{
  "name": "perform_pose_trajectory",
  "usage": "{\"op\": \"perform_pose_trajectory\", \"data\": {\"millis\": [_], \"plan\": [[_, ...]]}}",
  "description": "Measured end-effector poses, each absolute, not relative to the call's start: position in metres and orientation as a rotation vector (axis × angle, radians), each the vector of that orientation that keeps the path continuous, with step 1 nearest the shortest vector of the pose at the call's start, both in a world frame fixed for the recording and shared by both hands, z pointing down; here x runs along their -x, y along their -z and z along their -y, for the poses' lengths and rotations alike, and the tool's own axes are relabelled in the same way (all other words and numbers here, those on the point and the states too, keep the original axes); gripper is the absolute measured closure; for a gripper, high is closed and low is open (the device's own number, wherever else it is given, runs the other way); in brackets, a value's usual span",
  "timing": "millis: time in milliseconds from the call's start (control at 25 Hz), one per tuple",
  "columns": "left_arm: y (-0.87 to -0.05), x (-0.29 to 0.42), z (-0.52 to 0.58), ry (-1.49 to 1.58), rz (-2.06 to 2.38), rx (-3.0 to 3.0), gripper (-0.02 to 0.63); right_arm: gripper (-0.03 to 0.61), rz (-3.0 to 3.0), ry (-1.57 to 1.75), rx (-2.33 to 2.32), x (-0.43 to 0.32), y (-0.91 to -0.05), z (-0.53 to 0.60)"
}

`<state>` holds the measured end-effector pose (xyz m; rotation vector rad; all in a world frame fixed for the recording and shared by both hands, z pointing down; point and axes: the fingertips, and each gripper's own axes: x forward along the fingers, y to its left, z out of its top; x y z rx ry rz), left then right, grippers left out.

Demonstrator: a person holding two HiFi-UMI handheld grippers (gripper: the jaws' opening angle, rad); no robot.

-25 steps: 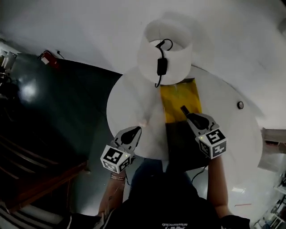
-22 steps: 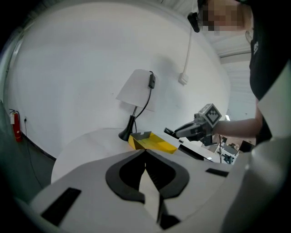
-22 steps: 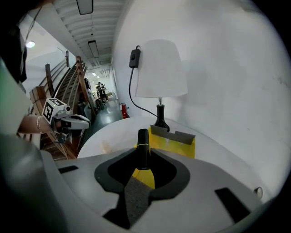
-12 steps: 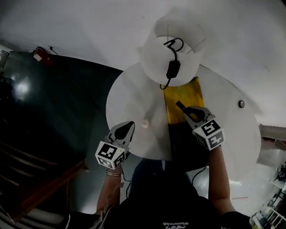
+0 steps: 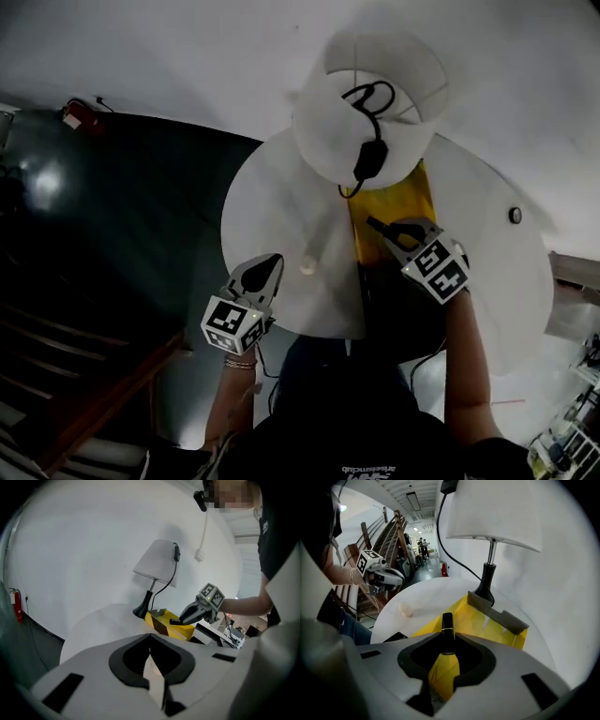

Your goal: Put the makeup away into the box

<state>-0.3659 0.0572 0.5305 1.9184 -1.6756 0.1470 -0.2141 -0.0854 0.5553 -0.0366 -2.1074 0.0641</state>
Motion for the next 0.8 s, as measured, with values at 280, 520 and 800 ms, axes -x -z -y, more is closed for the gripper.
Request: {"op": "perform_pose_trajectory", "data": {"millis": [280, 520, 800], "plan": [[-0.539, 0.365, -0.05, -0.162, 1.657, -1.903, 0.597, 0.472, 2.02, -0.038, 0.121, 0.211, -0.578, 0.085], [-0.545, 0.364, -0.048, -0.167, 1.626, -1.901, 0.597, 0.472, 1.992, -0.048, 0.151, 0.215, -0.585, 0.084], [-0.55, 0.363, -0.045, -0.18, 1.606, -1.902, 0.597, 0.472, 1.92, -0.018, 0.212, 0.217, -0.59, 0.082]]}}
